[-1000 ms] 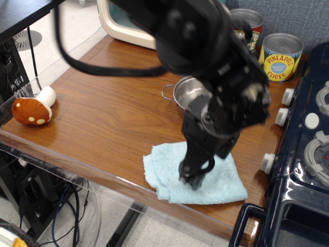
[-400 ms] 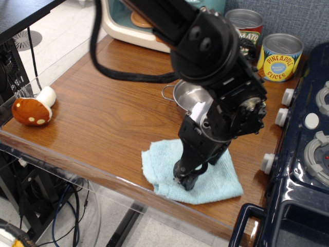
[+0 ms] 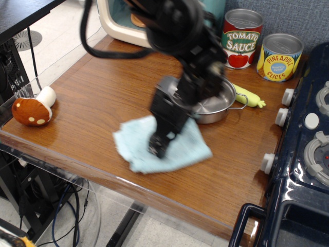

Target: Move the blue cloth from the bottom right of the table to the top left of the table.

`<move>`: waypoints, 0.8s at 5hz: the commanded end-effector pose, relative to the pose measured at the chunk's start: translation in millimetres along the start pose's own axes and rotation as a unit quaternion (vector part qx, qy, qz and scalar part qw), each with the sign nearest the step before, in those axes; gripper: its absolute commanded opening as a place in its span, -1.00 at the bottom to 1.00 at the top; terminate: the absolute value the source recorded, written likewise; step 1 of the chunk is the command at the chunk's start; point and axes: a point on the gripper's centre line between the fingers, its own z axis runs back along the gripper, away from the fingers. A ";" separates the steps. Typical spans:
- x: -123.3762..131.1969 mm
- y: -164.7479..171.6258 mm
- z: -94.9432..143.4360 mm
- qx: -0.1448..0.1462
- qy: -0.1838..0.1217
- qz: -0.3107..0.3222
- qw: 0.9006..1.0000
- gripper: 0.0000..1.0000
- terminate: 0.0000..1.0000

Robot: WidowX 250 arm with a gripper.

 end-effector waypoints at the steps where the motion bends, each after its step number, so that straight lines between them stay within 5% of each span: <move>1: 69.3 7.0 -24.7 0.054 -0.030 0.125 0.990 1.00 -1.00; 4: 110.1 -64.0 -42.5 0.050 -0.032 0.202 0.978 1.00 -1.00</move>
